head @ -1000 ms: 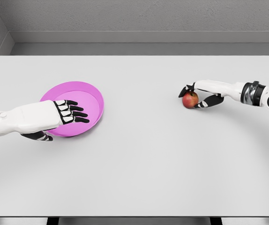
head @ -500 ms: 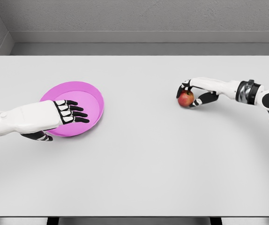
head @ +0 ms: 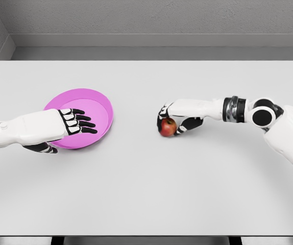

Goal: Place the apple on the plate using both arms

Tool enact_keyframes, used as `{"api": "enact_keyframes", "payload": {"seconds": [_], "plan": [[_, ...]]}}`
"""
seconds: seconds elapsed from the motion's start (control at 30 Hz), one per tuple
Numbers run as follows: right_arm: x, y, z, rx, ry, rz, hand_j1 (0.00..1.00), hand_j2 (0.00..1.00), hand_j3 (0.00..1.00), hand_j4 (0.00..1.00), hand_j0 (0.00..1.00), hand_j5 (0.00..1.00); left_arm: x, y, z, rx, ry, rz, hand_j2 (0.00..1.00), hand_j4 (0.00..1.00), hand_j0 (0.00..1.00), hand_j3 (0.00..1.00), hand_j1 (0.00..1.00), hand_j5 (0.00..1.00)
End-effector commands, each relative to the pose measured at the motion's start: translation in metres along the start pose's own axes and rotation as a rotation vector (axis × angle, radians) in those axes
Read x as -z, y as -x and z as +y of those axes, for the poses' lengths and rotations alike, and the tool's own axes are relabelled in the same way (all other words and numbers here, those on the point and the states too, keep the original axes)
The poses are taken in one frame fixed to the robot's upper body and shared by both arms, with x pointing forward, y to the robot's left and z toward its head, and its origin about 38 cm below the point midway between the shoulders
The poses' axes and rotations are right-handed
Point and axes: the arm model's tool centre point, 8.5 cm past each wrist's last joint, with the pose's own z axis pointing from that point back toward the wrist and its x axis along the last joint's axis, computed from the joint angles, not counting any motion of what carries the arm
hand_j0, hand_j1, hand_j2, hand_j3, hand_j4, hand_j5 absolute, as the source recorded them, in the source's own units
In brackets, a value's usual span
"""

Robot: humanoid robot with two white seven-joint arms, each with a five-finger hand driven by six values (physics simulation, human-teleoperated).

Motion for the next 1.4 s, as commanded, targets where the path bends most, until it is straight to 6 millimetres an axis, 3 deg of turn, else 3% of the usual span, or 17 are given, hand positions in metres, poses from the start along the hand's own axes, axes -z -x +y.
{"api": "enact_keyframes", "payload": {"seconds": [0.0, 0.1, 0.23, 0.27, 0.3, 0.37, 0.5, 0.53, 0.57, 0.6, 0.63, 0.77, 0.93, 1.03, 1.2, 1.27, 1.37], "plan": [[0.008, -0.006, 0.007, -0.001, -0.028, -0.02, 0.47, 0.47, 0.47, 0.47, 0.47, 0.47, 0.0, 0.0, 0.001, -0.005, -0.004, 0.001, 1.0, 1.0, 1.0, 1.0, 1.0, 1.0], [0.009, -0.009, 0.006, -0.009, -0.03, -0.028, 0.47, 0.47, 0.47, 0.47, 0.47, 0.47, 0.0, 0.0, 0.001, -0.005, -0.004, 0.001, 1.0, 1.0, 1.0, 1.0, 1.0, 1.0], [0.017, -0.037, 0.001, -0.068, -0.036, -0.105, 0.47, 0.47, 0.47, 0.47, 0.47, 0.47, 0.0, 0.0, 0.001, -0.005, -0.004, 0.001, 1.0, 1.0, 1.0, 1.0, 1.0, 1.0], [0.017, -0.038, 0.002, -0.068, -0.036, -0.107, 0.54, 0.54, 0.54, 0.54, 0.54, 0.54, 0.0, 0.0, 0.001, -0.005, -0.004, 0.001, 1.0, 1.0, 1.0, 1.0, 1.0, 1.0], [0.017, -0.037, 0.001, -0.072, -0.037, -0.105, 0.96, 0.96, 0.96, 0.96, 0.96, 0.96, 0.0, 0.0, 0.001, -0.005, -0.004, 0.001, 1.0, 1.0, 1.0, 1.0, 1.0, 1.0], [-0.003, -0.028, -0.009, -0.078, -0.006, -0.063, 1.0, 1.0, 1.0, 1.0, 1.0, 1.0, 0.0, 0.0, 0.001, -0.005, -0.004, 0.001, 1.0, 1.0, 1.0, 1.0, 1.0, 1.0], [-0.012, -0.022, -0.009, -0.075, -0.004, -0.042, 1.0, 1.0, 1.0, 1.0, 1.0, 1.0, 0.0, 0.0, 0.001, -0.005, -0.004, 0.001, 1.0, 1.0, 1.0, 1.0, 1.0, 1.0], [-0.024, -0.016, -0.018, -0.072, 0.032, -0.018, 1.0, 1.0, 1.0, 1.0, 1.0, 1.0, 0.0, 0.0, 0.001, -0.005, -0.004, 0.001, 1.0, 1.0, 1.0, 1.0, 1.0, 1.0], [-0.059, -0.001, -0.033, -0.037, 0.15, 0.04, 1.0, 1.0, 1.0, 1.0, 1.0, 1.0, 0.0, 0.0, 0.001, -0.005, -0.004, 0.001, 1.0, 1.0, 1.0, 1.0, 1.0, 1.0], [-0.078, 0.005, -0.04, -0.004, 0.233, 0.052, 1.0, 1.0, 1.0, 1.0, 1.0, 1.0, 0.0, 0.0, 0.001, -0.005, -0.004, 0.001, 1.0, 1.0, 1.0, 1.0, 1.0, 1.0], [-0.122, 0.012, -0.053, 0.043, 0.352, 0.074, 1.0, 1.0, 1.0, 1.0, 1.0, 1.0, 0.002, -0.001, -0.002, -0.008, 0.008, -0.006, 1.0, 1.0, 1.0, 1.0, 1.0, 1.0], [-0.191, 0.015, -0.076, 0.087, 0.495, 0.1, 1.0, 1.0, 1.0, 1.0, 1.0, 1.0, 0.081, -0.026, 0.022, 0.049, 0.047, -0.183, 1.0, 1.0, 1.0, 1.0, 1.0, 1.0], [-0.189, 0.016, -0.071, 0.069, 0.465, 0.12, 1.0, 1.0, 1.0, 1.0, 1.0, 1.0, 0.124, -0.048, 0.048, 0.097, 0.02, -0.284, 1.0, 1.0, 1.0, 1.0, 1.0, 1.0], [-0.191, 0.017, -0.072, 0.057, 0.459, 0.135, 1.0, 1.0, 1.0, 1.0, 1.0, 1.0, 0.13, -0.048, 0.067, 0.147, 0.017, -0.294, 1.0, 1.0, 1.0, 1.0, 1.0, 1.0], [-0.206, 0.016, -0.075, 0.037, 0.447, 0.169, 1.0, 1.0, 1.0, 1.0, 1.0, 1.0, 0.162, -0.075, 0.101, 0.171, -0.044, -0.411, 1.0, 1.0, 1.0, 1.0, 1.0, 1.0], [-0.206, 0.017, -0.075, 0.03, 0.439, 0.177, 1.0, 1.0, 1.0, 1.0, 1.0, 1.0, 0.172, -0.084, 0.098, 0.174, -0.029, -0.445, 1.0, 1.0, 1.0, 1.0, 1.0, 1.0], [-0.205, 0.018, -0.073, 0.023, 0.427, 0.188, 1.0, 1.0, 1.0, 1.0, 1.0, 1.0, 0.175, -0.081, 0.089, 0.158, -0.005, -0.437, 1.0, 1.0, 1.0, 1.0, 1.0, 1.0]]}}
